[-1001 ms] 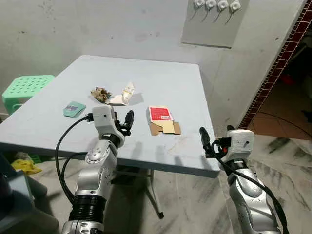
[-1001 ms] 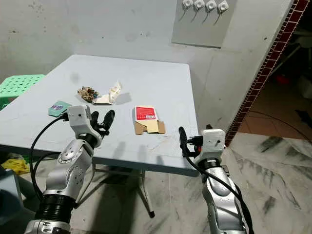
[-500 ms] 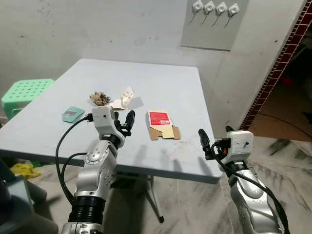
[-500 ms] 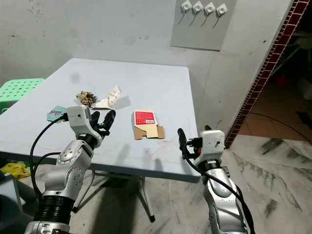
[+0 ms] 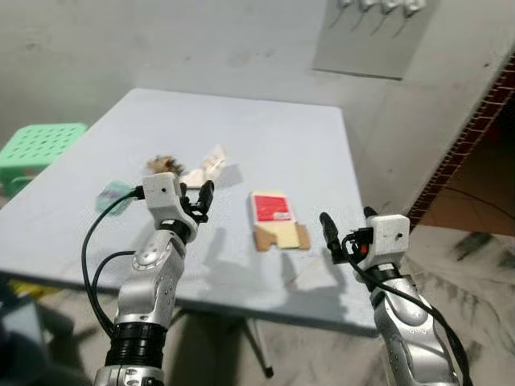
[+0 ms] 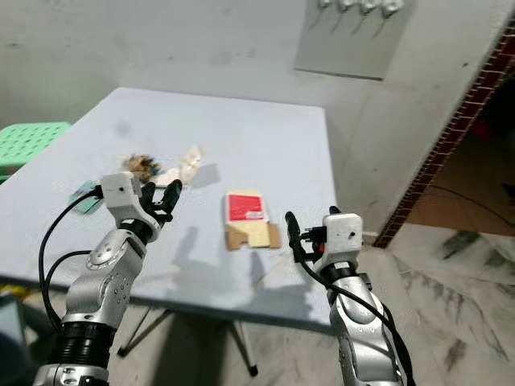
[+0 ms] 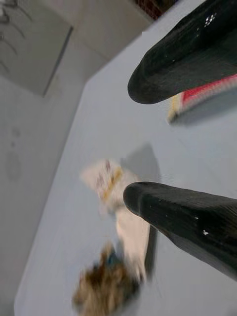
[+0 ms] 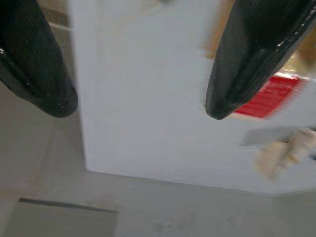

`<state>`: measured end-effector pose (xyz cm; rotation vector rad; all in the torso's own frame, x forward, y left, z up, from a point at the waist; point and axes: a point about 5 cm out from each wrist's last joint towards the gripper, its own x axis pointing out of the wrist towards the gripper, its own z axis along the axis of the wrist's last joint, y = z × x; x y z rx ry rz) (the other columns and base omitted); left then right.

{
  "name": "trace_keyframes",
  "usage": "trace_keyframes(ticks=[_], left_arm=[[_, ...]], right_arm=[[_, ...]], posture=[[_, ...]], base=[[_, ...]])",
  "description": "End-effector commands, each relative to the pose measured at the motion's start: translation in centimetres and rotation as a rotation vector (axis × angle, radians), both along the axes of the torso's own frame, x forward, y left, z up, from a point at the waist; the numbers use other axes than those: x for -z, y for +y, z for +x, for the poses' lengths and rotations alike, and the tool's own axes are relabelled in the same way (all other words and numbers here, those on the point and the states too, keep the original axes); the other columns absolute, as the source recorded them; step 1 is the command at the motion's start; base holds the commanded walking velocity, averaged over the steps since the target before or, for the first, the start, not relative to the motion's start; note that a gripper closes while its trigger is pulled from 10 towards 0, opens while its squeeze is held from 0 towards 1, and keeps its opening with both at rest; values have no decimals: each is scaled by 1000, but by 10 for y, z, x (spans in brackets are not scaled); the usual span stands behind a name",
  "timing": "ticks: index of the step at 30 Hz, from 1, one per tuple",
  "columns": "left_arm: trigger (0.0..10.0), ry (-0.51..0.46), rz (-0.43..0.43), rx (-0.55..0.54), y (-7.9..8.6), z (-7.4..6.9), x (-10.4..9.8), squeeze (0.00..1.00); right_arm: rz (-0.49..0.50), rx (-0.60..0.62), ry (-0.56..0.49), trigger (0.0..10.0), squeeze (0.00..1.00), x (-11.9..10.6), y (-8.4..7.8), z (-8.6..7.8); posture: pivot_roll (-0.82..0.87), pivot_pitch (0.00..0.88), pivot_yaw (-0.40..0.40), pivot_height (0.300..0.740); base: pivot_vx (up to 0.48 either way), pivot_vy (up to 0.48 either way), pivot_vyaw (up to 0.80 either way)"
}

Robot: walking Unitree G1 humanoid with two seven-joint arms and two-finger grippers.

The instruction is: Picking trash to rubbish bin

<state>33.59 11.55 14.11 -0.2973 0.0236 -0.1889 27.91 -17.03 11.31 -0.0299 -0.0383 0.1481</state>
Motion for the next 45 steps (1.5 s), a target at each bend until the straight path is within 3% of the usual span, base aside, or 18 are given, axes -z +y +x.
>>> trace_keyframes(ticks=[1,20,28,33,41,42,43,44,45], left_arm=[[10000,2,26,-37,11,-1,0,0],[10000,11,25,-29,7,-2,1,0],[10000,28,4,55,-6,-6,6,0],[10000,84,10,134,-19,-6,14,0],[10000,73,-4,181,-31,1,7,0],[10000,71,-4,183,-31,1,6,0],[10000,72,-5,183,-31,1,5,0],[10000,67,-9,188,-32,2,4,0],[10000,65,-11,192,-32,2,3,0]], right_arm=[[16,-21,-28,10000,0,-8,7,3],[-10,-34,-24,10000,0,-10,0,4],[-30,-50,-29,10000,0,-13,-6,4],[-23,-93,-34,10000,0,-15,-2,2],[26,-124,-19,10000,0,-15,1,-4],[50,-137,-7,10000,192,-14,2,-5],[53,-141,0,10000,192,-14,2,-6],[57,-175,48,10000,408,-9,5,-9],[52,-224,66,10000,0,-7,9,-13]], posture=[[-45,0,-33,740],[-46,0,-37,740],[-49,11,-41,740],[-53,18,-40,740],[-62,26,-34,740],[-63,28,-33,740],[-64,28,-33,740],[-65,30,-32,740],[-65,31,-33,740]], base=[[0,0,0],[0,0,0],[0,0,0],[0,0,0],[0,0,0],[0,0,0],[0,0,0],[0,0,0],[0,0,0]])
